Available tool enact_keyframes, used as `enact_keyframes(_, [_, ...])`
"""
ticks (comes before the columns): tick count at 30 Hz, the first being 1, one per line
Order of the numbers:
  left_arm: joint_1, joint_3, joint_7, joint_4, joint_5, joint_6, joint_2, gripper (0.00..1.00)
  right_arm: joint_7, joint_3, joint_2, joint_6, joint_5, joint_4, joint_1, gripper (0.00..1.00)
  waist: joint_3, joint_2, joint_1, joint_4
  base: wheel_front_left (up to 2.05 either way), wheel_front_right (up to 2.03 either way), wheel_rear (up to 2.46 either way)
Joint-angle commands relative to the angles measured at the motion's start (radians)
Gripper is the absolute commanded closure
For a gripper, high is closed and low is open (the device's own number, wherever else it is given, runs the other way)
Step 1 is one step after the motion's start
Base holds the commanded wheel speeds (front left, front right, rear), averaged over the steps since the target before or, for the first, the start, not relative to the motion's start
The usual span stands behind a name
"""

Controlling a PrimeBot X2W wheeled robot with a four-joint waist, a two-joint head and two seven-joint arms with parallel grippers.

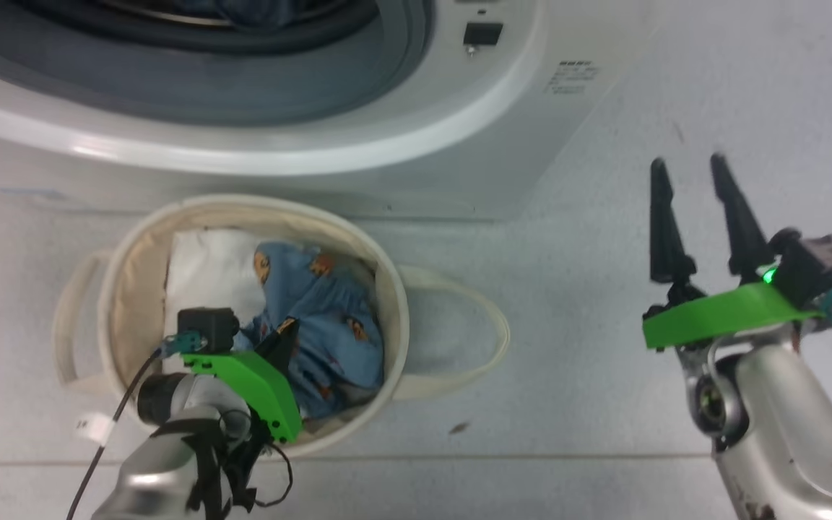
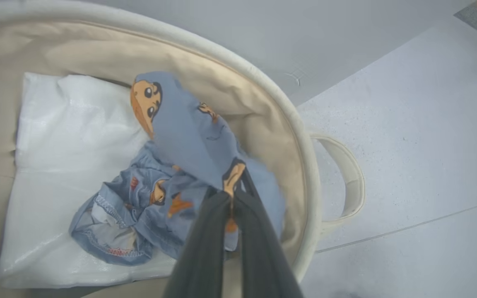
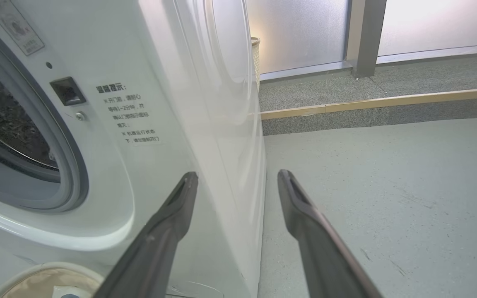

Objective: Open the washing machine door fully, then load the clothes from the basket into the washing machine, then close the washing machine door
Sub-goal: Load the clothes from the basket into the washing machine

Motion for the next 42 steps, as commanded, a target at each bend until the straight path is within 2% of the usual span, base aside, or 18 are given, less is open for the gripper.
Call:
enact_keyframes(1, [0.020,0.037,-0.013,-0.036,-0.003,-0.006,0.048,1.00,-0.008,0.026,0.012,0.000,0.013,-0.015,0.038,0.00,-0.093,0.0000,0.0002,0.006,0.00,0.00,0.00])
enact_keyframes(4, [0.044,0.112,-0.014,-0.122,0.033,-0.006,0.086,1.00,-0.008,0.032,0.018,0.000,0.030,0.005,0.062,0.00,-0.152,0.0000,0.0002,0.010,0.00,0.00,0.00])
enact_keyframes(9, [0.140,0.271,-0.014,-0.271,0.129,0.005,0.108,1.00,-0.008,0.030,0.026,0.000,0.061,0.030,0.111,0.00,-0.254,0.0000,0.0002,0.019,0.00,0.00,0.00])
enact_keyframes(20, [0.296,0.513,-0.014,-0.587,0.356,0.036,0.079,1.00,-0.008,0.049,0.018,0.000,0.102,0.055,0.201,0.00,-0.418,0.0000,0.0002,0.044,0.00,0.00,0.00])
enact_keyframes(25, [0.300,0.567,-0.014,-0.672,0.402,0.036,0.065,1.00,-0.008,0.058,0.014,0.000,0.110,0.059,0.216,0.00,-0.436,0.0000,0.0002,0.046,0.00,0.00,0.00])
enact_keyframes(29, [0.264,0.603,-0.014,-0.686,0.433,0.034,0.060,1.00,-0.008,0.069,0.011,0.000,0.114,0.062,0.220,0.00,-0.438,0.0000,0.0002,0.043,0.00,0.00,0.00])
enact_keyframes(35, [0.135,0.655,-0.014,-0.656,0.475,0.027,0.059,1.00,-0.008,0.087,0.003,0.000,0.114,0.059,0.206,0.00,-0.412,0.0000,0.0002,0.023,0.00,0.00,0.00])
enact_keyframes(42, [-0.027,0.775,-0.014,-0.669,0.540,0.021,0.053,1.00,-0.008,0.088,-0.005,0.000,0.100,0.043,0.178,0.00,-0.329,0.0000,0.0002,-0.015,0.00,0.00,0.00])
